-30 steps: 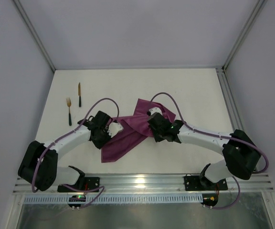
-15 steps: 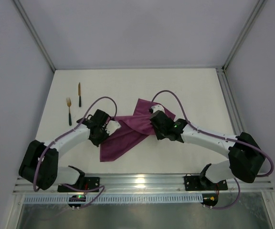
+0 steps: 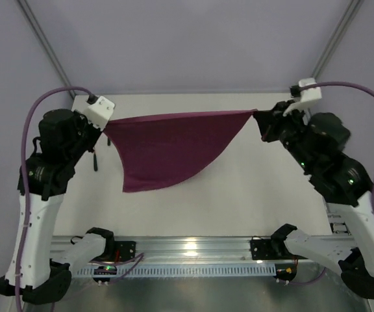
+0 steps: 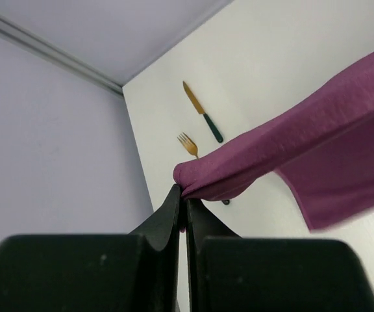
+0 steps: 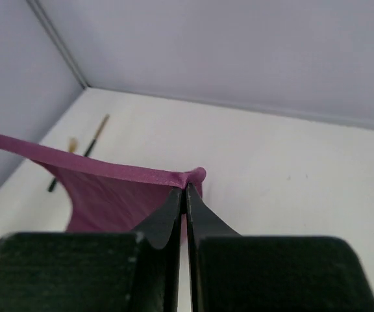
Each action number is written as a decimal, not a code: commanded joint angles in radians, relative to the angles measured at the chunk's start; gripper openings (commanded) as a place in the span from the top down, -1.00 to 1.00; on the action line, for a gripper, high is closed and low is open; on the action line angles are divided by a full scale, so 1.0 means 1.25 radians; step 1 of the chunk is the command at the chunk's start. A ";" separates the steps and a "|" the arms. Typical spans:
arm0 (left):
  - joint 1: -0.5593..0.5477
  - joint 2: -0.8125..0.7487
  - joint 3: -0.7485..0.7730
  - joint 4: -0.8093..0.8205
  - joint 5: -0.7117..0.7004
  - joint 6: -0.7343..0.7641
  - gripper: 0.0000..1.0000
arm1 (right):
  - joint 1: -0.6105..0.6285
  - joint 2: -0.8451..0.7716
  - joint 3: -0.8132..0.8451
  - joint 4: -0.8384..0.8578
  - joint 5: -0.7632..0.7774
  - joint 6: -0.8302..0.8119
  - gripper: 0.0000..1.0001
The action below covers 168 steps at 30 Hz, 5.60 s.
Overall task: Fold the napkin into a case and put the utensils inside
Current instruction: Flatten out the crumpled napkin at the center of the board, then fold and flatten the napkin at the center of the board.
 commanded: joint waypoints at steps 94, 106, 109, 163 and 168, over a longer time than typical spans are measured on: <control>0.045 0.724 -0.052 0.395 -0.087 0.055 1.00 | -0.334 0.618 -0.183 0.226 -0.127 0.119 0.92; 0.044 0.801 0.013 0.401 -0.068 0.055 1.00 | -0.342 0.567 -0.247 0.240 -0.079 0.164 0.92; 0.042 0.802 0.014 0.403 -0.066 0.053 1.00 | -0.341 0.540 -0.276 0.237 -0.075 0.168 0.93; 0.002 0.754 0.038 0.281 -0.038 -0.067 -0.11 | -0.400 0.722 0.022 0.130 -0.024 0.132 0.21; 0.029 0.648 -0.066 0.189 0.087 -0.127 -0.18 | -0.395 0.532 -0.227 0.168 -0.100 0.141 0.11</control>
